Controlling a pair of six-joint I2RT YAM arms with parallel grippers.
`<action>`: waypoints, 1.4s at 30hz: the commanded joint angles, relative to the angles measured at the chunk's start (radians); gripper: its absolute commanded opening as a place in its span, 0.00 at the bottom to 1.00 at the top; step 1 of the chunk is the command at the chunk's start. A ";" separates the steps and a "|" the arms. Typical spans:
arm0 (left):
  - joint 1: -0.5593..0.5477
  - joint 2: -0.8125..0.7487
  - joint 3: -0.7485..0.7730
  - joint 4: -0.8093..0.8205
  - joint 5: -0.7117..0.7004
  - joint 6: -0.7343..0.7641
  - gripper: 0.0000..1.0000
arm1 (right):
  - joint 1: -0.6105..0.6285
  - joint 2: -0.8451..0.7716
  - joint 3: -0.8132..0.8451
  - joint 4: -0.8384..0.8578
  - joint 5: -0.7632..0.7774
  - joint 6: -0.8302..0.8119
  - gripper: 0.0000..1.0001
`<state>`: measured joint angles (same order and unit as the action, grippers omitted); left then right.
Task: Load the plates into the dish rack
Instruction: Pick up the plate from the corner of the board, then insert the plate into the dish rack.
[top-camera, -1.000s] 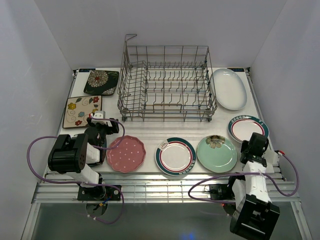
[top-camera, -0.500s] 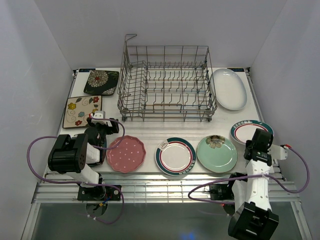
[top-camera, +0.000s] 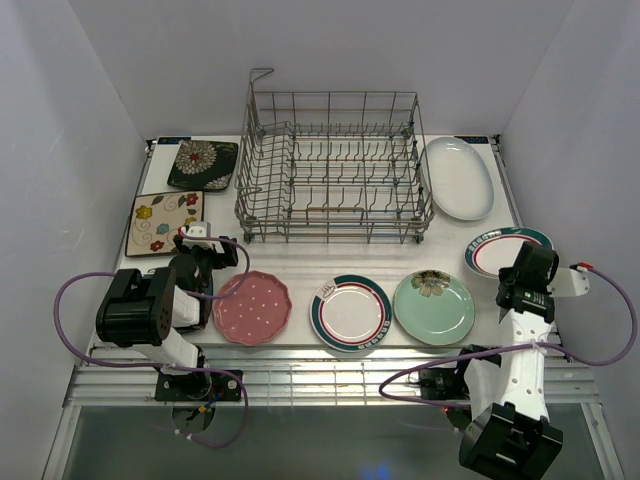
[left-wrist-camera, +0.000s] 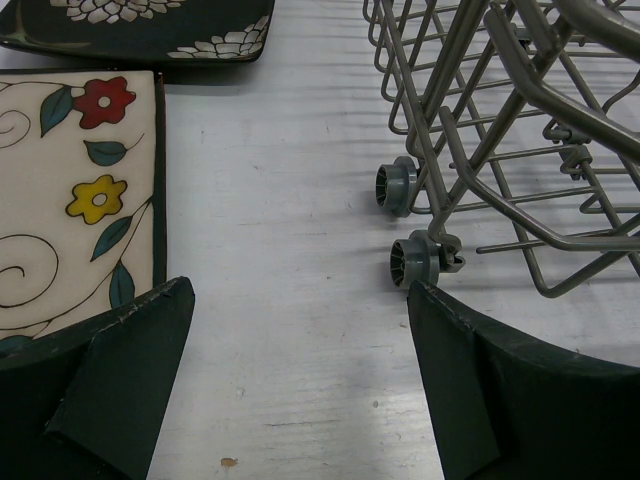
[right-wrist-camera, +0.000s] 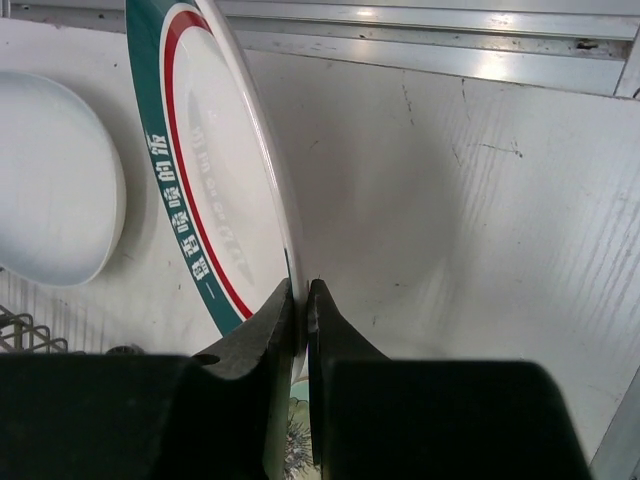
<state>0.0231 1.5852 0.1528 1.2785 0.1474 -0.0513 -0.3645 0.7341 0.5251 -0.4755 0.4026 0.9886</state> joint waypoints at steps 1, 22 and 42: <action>0.000 -0.010 0.017 0.002 0.018 0.004 0.98 | 0.001 -0.001 0.093 0.063 -0.011 -0.076 0.08; 0.000 -0.008 0.017 0.002 0.018 0.004 0.98 | 0.004 -0.006 0.282 0.172 -0.151 -0.269 0.08; -0.002 -0.008 0.016 0.002 0.020 0.004 0.98 | 0.105 0.151 0.542 0.235 -0.262 -0.334 0.08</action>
<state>0.0231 1.5852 0.1528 1.2785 0.1474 -0.0513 -0.2913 0.8764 0.9779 -0.3618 0.1604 0.6685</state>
